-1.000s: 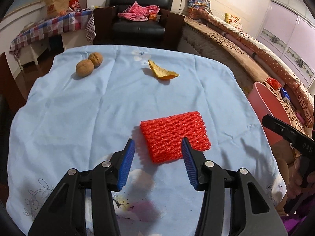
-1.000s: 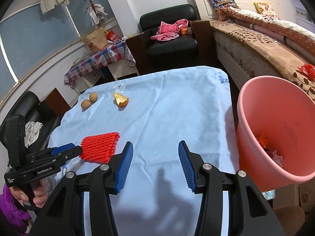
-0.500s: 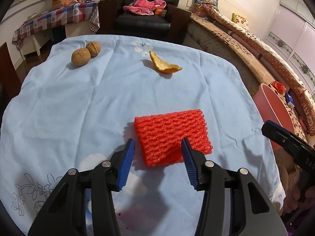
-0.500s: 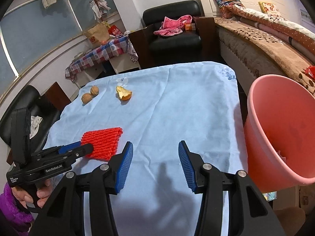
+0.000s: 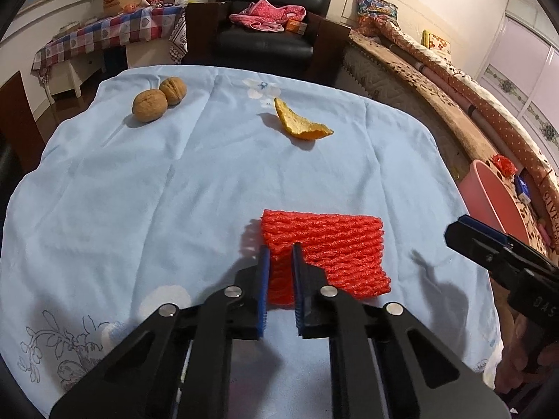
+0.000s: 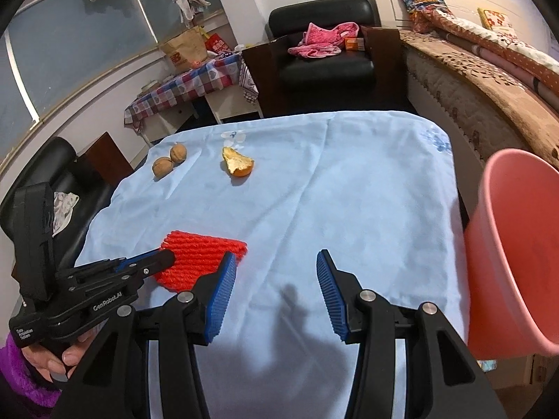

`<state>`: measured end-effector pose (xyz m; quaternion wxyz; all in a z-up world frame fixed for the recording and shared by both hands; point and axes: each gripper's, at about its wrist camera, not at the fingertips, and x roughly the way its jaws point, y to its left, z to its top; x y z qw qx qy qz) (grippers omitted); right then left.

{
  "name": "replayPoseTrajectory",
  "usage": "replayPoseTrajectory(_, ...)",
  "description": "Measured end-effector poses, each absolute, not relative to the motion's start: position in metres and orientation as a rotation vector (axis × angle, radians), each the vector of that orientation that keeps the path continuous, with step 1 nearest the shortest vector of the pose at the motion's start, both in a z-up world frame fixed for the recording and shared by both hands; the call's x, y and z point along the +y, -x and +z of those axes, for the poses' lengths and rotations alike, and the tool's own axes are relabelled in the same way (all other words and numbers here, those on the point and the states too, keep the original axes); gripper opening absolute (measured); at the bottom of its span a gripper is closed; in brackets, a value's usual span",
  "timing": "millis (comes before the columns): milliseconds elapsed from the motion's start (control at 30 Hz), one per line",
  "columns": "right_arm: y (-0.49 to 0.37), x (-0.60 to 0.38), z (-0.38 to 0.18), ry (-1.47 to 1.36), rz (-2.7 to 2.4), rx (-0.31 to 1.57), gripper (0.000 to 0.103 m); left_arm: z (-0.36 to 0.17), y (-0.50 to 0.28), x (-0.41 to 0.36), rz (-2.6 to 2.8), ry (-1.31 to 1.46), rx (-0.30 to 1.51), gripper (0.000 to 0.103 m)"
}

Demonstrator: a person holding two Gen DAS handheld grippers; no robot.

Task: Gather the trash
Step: 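Grasp the red mesh sleeve with the left gripper while the right gripper grasps the orange peel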

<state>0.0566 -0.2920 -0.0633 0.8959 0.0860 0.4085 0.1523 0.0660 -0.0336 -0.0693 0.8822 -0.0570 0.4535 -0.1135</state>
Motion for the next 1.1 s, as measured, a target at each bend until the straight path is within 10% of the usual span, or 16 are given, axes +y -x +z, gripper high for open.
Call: replayPoseTrajectory(1100, -0.190, -0.190, -0.086, 0.035, 0.356, 0.863, 0.038, -0.077, -0.068, 0.028, -0.169, 0.334, 0.923, 0.009)
